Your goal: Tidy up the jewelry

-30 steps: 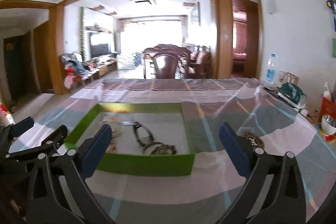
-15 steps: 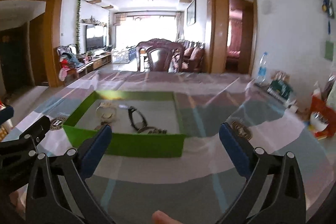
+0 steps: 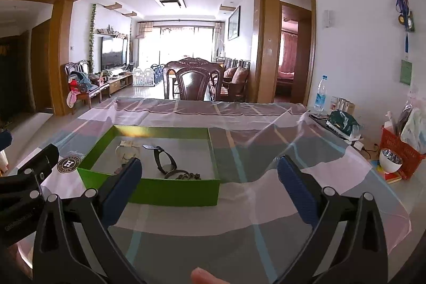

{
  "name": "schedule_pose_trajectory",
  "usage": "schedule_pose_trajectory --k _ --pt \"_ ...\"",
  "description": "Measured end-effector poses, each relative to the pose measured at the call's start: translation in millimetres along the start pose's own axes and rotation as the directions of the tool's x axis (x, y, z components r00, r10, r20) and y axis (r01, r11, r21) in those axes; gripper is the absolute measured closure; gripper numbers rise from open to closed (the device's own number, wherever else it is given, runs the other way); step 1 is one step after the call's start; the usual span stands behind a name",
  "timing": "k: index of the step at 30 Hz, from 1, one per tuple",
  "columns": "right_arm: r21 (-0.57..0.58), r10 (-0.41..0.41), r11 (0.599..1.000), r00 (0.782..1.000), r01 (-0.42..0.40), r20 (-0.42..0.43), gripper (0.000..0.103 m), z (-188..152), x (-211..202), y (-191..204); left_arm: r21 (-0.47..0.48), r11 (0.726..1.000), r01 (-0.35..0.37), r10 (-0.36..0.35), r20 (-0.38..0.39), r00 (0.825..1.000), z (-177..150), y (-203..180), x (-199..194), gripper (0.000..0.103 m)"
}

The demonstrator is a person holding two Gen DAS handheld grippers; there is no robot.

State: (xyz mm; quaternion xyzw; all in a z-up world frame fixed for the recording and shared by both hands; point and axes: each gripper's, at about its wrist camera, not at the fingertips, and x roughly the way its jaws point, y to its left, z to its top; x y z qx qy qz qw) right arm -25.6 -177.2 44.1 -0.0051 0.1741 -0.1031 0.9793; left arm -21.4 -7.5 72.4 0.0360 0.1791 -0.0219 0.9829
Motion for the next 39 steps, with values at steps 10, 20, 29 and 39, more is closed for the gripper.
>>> schedule_pose_trajectory --k 10,20,29,39 --pt "-0.011 0.000 1.000 1.000 0.001 0.002 0.003 -0.8 -1.3 2.7 0.004 1.000 -0.018 0.018 0.000 1.000 -1.7 -0.6 -0.9 0.004" --pt "-0.015 -0.005 1.000 1.000 0.005 0.001 0.003 -0.9 -1.7 3.4 0.003 1.000 -0.019 0.019 -0.013 1.000 -4.2 2.5 2.8 0.004" --pt "-0.016 -0.008 1.000 1.000 0.008 0.000 0.003 -1.0 -0.5 3.7 0.005 1.000 -0.017 0.017 -0.014 1.000 -5.0 2.9 4.1 0.004" --pt "-0.016 -0.009 1.000 1.000 0.009 -0.002 0.003 -1.7 0.1 3.9 0.006 1.000 -0.017 0.017 -0.016 1.000 -6.0 3.1 4.8 0.004"
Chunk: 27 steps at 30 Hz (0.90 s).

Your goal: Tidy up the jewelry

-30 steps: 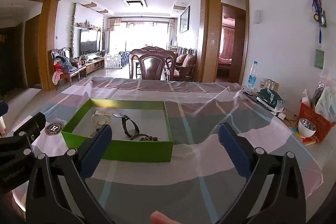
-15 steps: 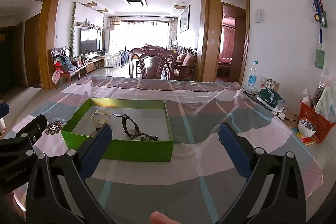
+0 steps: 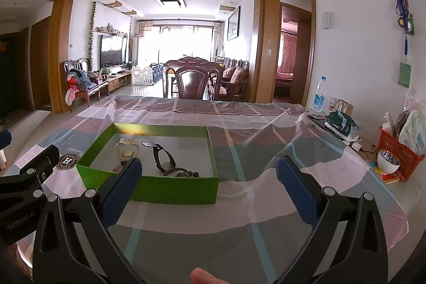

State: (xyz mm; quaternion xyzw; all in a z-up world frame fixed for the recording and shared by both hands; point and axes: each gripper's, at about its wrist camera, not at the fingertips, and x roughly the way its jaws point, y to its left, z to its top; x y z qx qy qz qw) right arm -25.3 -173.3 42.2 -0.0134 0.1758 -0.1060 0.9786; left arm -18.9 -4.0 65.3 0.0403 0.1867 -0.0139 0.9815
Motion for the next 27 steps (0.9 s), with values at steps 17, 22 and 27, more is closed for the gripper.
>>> schedule_pose_trajectory --k 17,22,27 --pt "-0.001 -0.002 1.000 1.000 0.002 -0.001 0.003 -0.5 -0.4 -0.1 0.001 1.000 -0.001 0.001 -0.001 1.000 0.1 -0.3 0.1 0.004" --pt "0.000 0.000 1.000 1.000 0.000 0.000 0.003 -1.1 -0.8 -0.1 0.002 1.000 -0.010 0.010 -0.011 1.000 -4.1 -0.5 4.0 0.004" --pt "0.000 -0.001 1.000 1.000 0.001 -0.001 0.003 -1.1 -0.8 0.0 0.003 1.000 -0.008 0.008 -0.013 1.000 -3.8 -1.0 6.0 0.004"
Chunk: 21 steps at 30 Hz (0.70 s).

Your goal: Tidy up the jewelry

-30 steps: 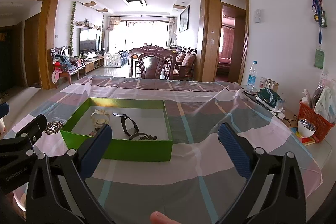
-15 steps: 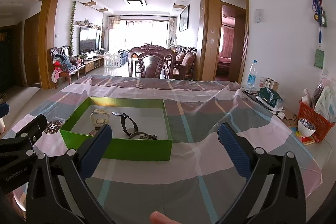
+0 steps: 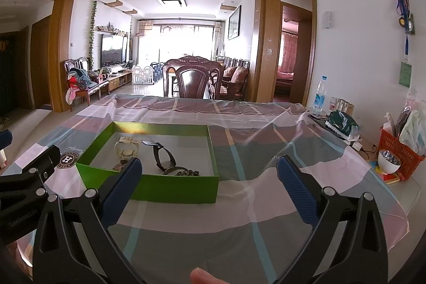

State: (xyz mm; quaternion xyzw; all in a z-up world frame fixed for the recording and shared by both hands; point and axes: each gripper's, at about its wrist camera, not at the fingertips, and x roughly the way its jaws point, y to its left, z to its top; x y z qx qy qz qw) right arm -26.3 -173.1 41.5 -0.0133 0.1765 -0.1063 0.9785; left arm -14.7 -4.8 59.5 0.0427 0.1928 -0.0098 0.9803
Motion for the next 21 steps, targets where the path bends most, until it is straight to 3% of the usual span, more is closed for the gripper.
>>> schedule_pose_trajectory --k 21 --pt "0.002 -0.003 1.000 1.000 0.003 -0.023 0.003 -8.7 7.4 -0.3 0.010 1.000 0.004 -0.004 -0.027 1.000 -5.7 -0.3 8.1 0.004"
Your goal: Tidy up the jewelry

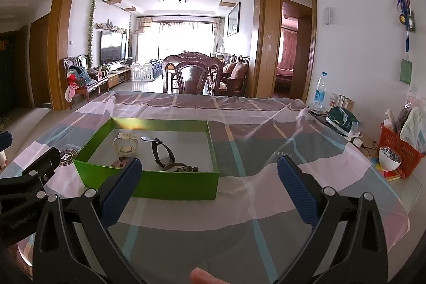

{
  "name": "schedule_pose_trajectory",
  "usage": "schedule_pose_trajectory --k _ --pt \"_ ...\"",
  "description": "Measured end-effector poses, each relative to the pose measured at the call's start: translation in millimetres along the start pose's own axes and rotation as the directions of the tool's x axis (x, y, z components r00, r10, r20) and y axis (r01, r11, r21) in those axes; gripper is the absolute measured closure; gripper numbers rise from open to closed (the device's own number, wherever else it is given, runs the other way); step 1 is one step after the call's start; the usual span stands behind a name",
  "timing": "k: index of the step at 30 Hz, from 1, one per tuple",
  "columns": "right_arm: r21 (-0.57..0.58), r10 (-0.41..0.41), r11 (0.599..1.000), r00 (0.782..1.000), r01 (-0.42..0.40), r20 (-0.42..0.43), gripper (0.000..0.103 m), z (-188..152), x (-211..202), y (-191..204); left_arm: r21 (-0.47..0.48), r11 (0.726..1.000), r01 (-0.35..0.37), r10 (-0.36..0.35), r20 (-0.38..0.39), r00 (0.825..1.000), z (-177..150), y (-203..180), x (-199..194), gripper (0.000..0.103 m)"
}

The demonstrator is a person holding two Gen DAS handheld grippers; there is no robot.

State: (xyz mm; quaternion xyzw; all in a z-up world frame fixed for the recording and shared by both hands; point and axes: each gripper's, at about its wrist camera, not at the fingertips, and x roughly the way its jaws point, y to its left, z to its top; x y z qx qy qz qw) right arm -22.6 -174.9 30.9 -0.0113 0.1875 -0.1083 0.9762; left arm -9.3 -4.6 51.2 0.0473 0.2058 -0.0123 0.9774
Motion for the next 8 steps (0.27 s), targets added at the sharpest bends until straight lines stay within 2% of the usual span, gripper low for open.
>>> schedule_pose_trajectory --k 3,5,6,8 --pt "-0.006 0.006 1.000 0.999 -0.007 -0.038 0.003 -2.1 9.5 -1.3 -0.006 1.000 0.028 -0.028 -0.054 0.998 -4.2 0.0 15.6 0.004" --pt "-0.029 0.013 0.999 0.993 -0.016 -0.120 0.003 -9.5 29.9 -1.1 -0.016 0.999 0.046 -0.048 -0.141 0.989 -14.0 -0.5 38.7 0.004" --pt "-0.038 0.012 0.999 0.988 -0.017 -0.151 0.003 -13.2 39.1 -0.9 -0.024 0.998 0.058 -0.061 -0.184 0.981 -20.2 -0.9 51.7 0.004" --pt "-0.065 0.001 0.998 0.965 -0.019 -0.261 0.003 -27.5 68.3 -1.1 -0.038 0.997 0.067 -0.075 -0.276 0.958 -34.9 -3.2 78.8 0.004"
